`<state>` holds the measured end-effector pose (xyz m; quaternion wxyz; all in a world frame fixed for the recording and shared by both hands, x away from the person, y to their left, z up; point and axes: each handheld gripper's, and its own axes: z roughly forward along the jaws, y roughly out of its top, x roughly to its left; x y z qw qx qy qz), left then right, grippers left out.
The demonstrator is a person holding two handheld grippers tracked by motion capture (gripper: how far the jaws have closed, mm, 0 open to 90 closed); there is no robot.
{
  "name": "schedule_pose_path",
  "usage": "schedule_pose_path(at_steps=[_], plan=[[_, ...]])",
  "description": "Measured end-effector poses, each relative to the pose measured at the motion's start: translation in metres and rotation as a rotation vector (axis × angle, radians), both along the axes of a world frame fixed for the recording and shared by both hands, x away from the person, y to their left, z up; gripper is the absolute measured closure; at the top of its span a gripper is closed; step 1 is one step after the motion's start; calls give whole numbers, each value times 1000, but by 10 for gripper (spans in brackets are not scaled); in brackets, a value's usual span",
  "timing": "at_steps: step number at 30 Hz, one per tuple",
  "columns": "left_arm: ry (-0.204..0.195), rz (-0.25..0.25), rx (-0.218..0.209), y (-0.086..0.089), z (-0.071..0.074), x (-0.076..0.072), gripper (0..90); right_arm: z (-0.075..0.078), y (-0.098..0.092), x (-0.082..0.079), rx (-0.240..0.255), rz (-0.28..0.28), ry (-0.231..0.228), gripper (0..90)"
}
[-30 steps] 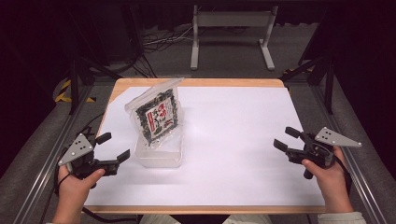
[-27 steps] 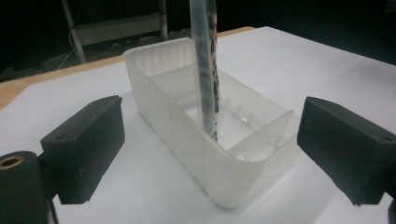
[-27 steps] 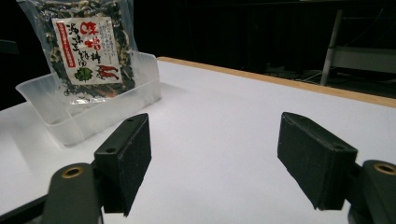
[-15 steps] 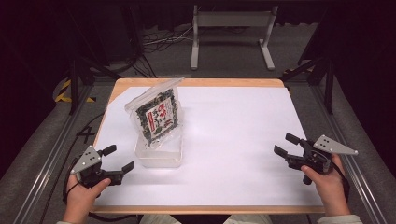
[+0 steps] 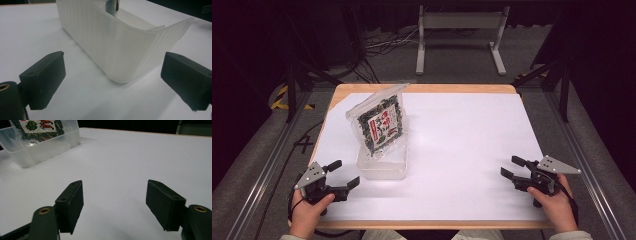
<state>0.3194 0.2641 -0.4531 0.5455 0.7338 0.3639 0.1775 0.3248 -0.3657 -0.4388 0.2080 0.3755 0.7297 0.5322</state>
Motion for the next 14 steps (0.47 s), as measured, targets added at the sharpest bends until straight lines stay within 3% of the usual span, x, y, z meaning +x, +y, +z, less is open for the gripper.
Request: schedule_pose_path(at_steps=[3,14], plan=[[-16,-15,15,-2,-3,1,74,-1,1,0,-8,2,3,306],[2,-2,15,-2,-5,3,49,-1,3,0,-9,-11,13,299]])
